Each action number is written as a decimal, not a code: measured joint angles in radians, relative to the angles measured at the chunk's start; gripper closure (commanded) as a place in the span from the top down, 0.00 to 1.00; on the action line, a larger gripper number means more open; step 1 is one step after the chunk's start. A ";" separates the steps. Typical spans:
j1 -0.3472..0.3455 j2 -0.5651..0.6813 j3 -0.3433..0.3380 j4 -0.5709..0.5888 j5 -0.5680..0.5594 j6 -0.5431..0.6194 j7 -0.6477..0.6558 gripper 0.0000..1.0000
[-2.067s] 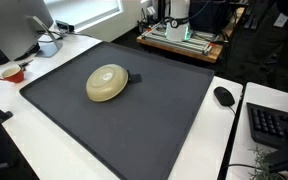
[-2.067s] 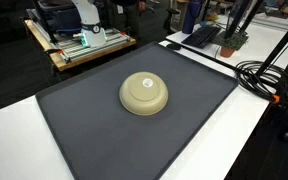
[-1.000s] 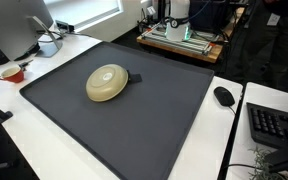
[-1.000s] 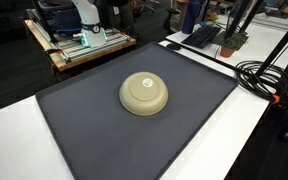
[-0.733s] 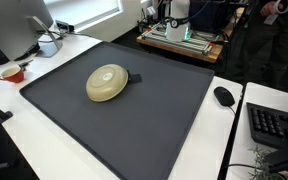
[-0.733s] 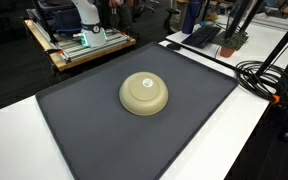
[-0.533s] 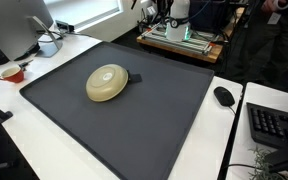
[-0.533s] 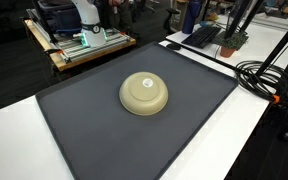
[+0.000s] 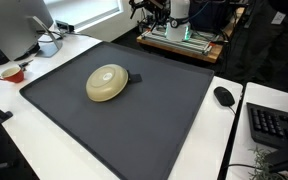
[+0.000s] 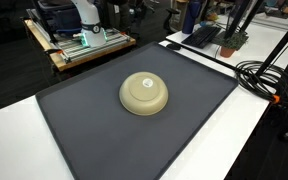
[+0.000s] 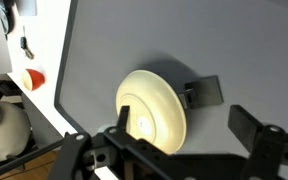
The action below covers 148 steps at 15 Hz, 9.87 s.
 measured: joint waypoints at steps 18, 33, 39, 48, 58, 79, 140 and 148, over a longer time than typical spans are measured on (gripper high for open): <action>0.024 0.649 -0.054 0.176 -0.734 0.115 0.797 1.00; 0.092 0.699 -0.082 0.199 -1.013 -0.079 0.935 1.00; 0.101 0.778 -0.078 0.243 -1.102 -0.194 0.978 1.00; 0.126 0.777 -0.048 0.254 -1.113 -0.324 0.994 0.24; 0.126 0.774 -0.048 0.279 -1.149 -0.427 0.994 0.01; 0.117 0.789 -0.059 0.288 -1.236 -0.532 0.995 0.38; 0.184 1.050 -0.030 0.456 -1.269 -1.029 1.167 0.02; 0.184 1.105 -0.031 0.504 -1.269 -1.020 1.159 0.47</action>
